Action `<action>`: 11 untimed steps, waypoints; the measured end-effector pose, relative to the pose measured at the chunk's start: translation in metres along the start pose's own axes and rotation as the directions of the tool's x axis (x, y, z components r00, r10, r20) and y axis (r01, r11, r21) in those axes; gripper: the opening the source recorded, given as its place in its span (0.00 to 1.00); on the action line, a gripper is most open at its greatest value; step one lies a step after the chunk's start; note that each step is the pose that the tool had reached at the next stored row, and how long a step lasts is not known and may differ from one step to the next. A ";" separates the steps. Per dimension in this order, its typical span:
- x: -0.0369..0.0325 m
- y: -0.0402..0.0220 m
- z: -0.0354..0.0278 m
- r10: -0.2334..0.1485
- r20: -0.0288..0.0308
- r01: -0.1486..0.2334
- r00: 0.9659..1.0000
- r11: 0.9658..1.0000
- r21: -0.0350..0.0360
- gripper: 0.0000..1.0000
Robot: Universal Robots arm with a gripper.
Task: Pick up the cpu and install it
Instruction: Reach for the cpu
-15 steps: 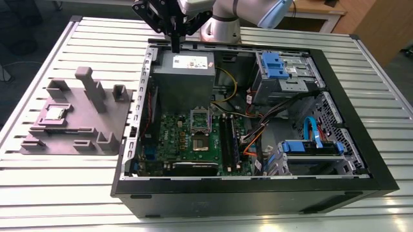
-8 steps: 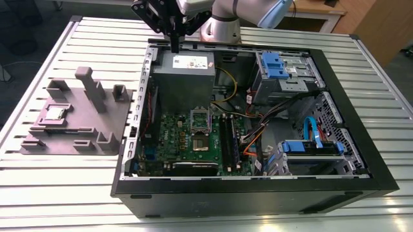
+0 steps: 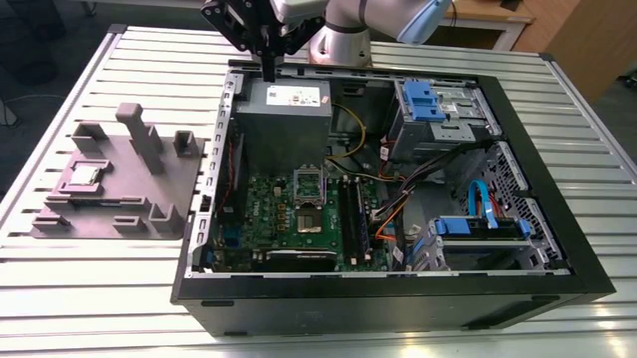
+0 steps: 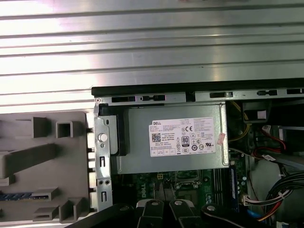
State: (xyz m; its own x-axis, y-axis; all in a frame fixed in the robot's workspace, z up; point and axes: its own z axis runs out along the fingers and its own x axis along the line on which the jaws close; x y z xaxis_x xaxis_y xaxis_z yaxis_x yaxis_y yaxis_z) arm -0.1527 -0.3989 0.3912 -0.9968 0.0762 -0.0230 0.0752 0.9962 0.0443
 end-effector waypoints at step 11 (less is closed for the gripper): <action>0.0039 -0.0003 0.0005 0.000 0.000 0.000 1.000 1.000 0.000 0.10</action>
State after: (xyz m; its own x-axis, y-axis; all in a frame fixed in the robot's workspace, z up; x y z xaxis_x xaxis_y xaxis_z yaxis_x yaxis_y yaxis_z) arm -0.1566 -0.3989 0.3906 -0.9968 0.0762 -0.0226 0.0752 0.9962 0.0444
